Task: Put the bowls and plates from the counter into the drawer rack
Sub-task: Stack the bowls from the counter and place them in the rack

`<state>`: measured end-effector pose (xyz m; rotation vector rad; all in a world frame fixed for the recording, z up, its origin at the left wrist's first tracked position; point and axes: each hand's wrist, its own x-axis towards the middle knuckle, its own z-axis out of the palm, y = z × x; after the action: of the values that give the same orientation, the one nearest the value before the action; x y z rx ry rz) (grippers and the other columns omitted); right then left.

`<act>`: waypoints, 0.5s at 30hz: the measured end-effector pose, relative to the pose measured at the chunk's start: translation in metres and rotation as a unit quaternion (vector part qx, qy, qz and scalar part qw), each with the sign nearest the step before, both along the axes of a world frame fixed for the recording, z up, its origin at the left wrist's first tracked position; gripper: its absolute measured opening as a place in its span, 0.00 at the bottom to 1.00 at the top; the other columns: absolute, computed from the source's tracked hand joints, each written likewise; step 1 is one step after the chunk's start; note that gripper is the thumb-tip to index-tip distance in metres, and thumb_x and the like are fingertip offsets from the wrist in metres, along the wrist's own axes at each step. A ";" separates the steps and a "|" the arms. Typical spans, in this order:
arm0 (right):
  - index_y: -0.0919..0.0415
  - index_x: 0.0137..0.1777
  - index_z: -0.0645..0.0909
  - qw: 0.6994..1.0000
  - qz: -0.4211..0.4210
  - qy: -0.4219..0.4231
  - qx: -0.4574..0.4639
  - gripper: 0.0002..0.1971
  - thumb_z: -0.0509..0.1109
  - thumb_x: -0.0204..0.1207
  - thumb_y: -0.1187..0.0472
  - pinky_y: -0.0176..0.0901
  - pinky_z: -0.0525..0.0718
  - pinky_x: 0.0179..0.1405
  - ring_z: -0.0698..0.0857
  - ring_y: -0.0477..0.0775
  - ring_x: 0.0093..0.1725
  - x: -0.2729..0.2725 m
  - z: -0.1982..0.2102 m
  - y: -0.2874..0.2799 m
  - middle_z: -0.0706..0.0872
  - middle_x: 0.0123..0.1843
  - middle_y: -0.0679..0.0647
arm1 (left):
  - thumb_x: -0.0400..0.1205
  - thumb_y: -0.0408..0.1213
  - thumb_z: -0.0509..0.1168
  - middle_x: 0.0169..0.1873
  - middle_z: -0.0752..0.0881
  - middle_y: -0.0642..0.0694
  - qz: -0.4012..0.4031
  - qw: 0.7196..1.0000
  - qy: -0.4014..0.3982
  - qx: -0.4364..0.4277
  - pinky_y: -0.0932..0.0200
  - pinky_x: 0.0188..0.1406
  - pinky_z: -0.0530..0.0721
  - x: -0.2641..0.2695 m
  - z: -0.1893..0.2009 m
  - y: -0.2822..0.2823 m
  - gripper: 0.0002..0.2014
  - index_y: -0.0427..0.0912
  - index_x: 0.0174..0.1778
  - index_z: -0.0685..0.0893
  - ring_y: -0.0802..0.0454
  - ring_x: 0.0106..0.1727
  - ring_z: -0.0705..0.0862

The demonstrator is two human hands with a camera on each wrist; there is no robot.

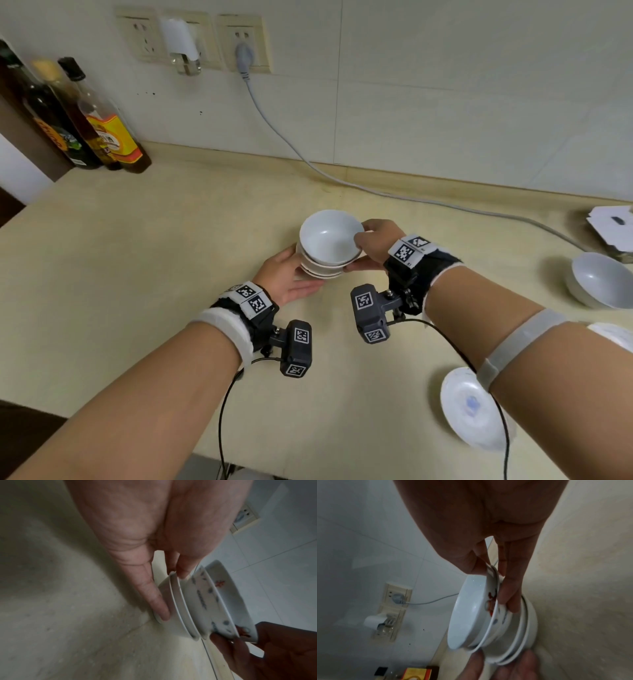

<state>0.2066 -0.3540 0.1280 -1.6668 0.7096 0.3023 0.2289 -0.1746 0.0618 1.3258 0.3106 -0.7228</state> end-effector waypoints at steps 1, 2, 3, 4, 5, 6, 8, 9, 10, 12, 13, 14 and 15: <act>0.63 0.68 0.77 1.000 0.003 0.000 -0.006 0.19 0.61 0.78 0.71 0.56 0.93 0.38 0.91 0.73 0.48 -0.002 -0.002 0.003 0.79 0.59 0.61 | 0.90 0.41 0.61 0.65 0.86 0.31 0.012 1.000 0.003 0.001 0.49 0.48 0.94 -0.001 0.000 0.000 0.20 0.48 0.80 0.75 0.32 0.55 0.92; 0.63 0.72 0.76 1.000 0.003 -0.003 -0.011 0.22 0.60 0.78 0.71 0.55 0.93 0.35 0.91 0.73 0.48 -0.003 -0.005 0.006 0.78 0.60 0.61 | 0.90 0.45 0.59 0.65 0.85 0.30 0.025 1.000 0.009 0.003 0.47 0.50 0.93 -0.002 0.000 -0.001 0.21 0.46 0.80 0.74 0.32 0.55 0.92; 0.63 0.74 0.75 1.000 0.001 -0.007 -0.014 0.23 0.60 0.78 0.71 0.55 0.93 0.35 0.91 0.74 0.48 -0.004 -0.007 0.008 0.77 0.60 0.61 | 0.90 0.50 0.57 0.66 0.84 0.30 0.035 0.999 0.015 0.006 0.45 0.51 0.92 -0.002 0.001 -0.002 0.23 0.45 0.80 0.73 0.31 0.55 0.91; 0.64 0.75 0.74 1.000 -0.002 -0.008 -0.017 0.23 0.60 0.79 0.71 0.56 0.93 0.38 0.91 0.74 0.48 -0.005 -0.009 0.010 0.77 0.59 0.61 | 0.89 0.56 0.56 0.68 0.82 0.31 0.042 0.999 0.021 0.010 0.43 0.53 0.92 -0.002 0.000 -0.003 0.27 0.45 0.81 0.71 0.30 0.56 0.91; 0.64 0.75 0.74 1.000 -0.003 -0.007 -0.022 0.23 0.59 0.79 0.71 0.58 0.93 0.40 0.91 0.75 0.48 -0.004 -0.011 0.012 0.78 0.60 0.62 | 0.88 0.60 0.56 0.68 0.81 0.32 0.043 0.999 0.024 0.011 0.41 0.55 0.91 -0.001 0.000 -0.004 0.29 0.46 0.81 0.70 0.30 0.56 0.91; 0.64 0.75 0.74 1.000 -0.001 -0.007 -0.029 0.23 0.59 0.79 0.70 0.60 0.93 0.43 0.91 0.76 0.48 -0.004 -0.013 0.014 0.79 0.61 0.64 | 0.86 0.63 0.57 0.68 0.80 0.34 0.040 0.999 0.024 0.012 0.39 0.58 0.90 0.000 0.000 -0.005 0.31 0.48 0.80 0.69 0.30 0.56 0.91; 0.64 0.75 0.74 0.998 0.005 -0.010 -0.054 0.23 0.59 0.79 0.69 0.63 0.92 0.46 0.91 0.76 0.46 -0.003 -0.014 0.018 0.82 0.63 0.69 | 0.85 0.61 0.62 0.71 0.78 0.36 0.027 0.999 0.023 0.014 0.37 0.61 0.88 0.000 0.001 -0.008 0.30 0.49 0.79 0.70 0.30 0.57 0.90; 0.63 0.76 0.73 0.998 0.008 -0.012 -0.066 0.24 0.59 0.79 0.68 0.63 0.92 0.45 0.92 0.75 0.45 -0.003 -0.015 0.020 0.83 0.63 0.71 | 0.85 0.57 0.64 0.73 0.77 0.37 0.021 0.999 0.020 0.014 0.37 0.62 0.89 0.000 0.001 -0.010 0.28 0.49 0.78 0.71 0.29 0.57 0.90; 0.61 0.78 0.72 0.997 0.012 -0.014 -0.076 0.25 0.58 0.79 0.67 0.61 0.92 0.43 0.92 0.73 0.44 -0.003 -0.016 0.021 0.84 0.62 0.71 | 0.86 0.52 0.65 0.75 0.76 0.37 0.016 1.000 0.016 0.015 0.38 0.60 0.89 0.001 0.001 -0.012 0.26 0.49 0.79 0.71 0.29 0.56 0.90; 0.59 0.80 0.70 0.995 0.021 -0.018 -0.093 0.26 0.58 0.80 0.65 0.60 0.93 0.40 0.93 0.70 0.42 -0.002 -0.018 0.021 0.85 0.61 0.70 | 0.86 0.41 0.65 0.75 0.76 0.37 0.015 1.000 0.003 0.019 0.40 0.55 0.91 0.002 0.001 -0.014 0.25 0.49 0.81 0.70 0.28 0.55 0.90; 0.58 0.80 0.69 0.995 0.025 -0.018 -0.100 0.26 0.58 0.81 0.63 0.61 0.93 0.40 0.93 0.69 0.42 -0.002 -0.019 0.022 0.85 0.61 0.68 | 0.86 0.36 0.63 0.74 0.77 0.36 0.017 1.000 -0.001 0.019 0.42 0.51 0.92 0.003 0.000 -0.015 0.25 0.48 0.81 0.70 0.28 0.55 0.90; 0.57 0.80 0.69 0.994 0.029 -0.016 -0.102 0.26 0.58 0.81 0.61 0.62 0.93 0.41 0.93 0.68 0.42 -0.003 -0.020 0.022 0.84 0.61 0.66 | 0.85 0.33 0.61 0.73 0.78 0.35 0.018 1.000 -0.004 0.017 0.44 0.48 0.93 0.003 0.000 -0.015 0.26 0.47 0.81 0.70 0.28 0.55 0.90; 0.57 0.80 0.68 0.995 0.033 -0.009 -0.097 0.25 0.57 0.82 0.60 0.63 0.93 0.43 0.93 0.69 0.43 -0.004 -0.020 0.022 0.83 0.60 0.65 | 0.84 0.31 0.60 0.72 0.78 0.34 0.019 1.000 -0.005 0.014 0.45 0.46 0.94 0.003 0.000 -0.015 0.26 0.46 0.80 0.70 0.27 0.56 0.89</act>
<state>0.2024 -0.3316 0.1082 -1.8789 0.6884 0.2703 0.2323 -0.1899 0.0617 1.3466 0.3380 -0.6807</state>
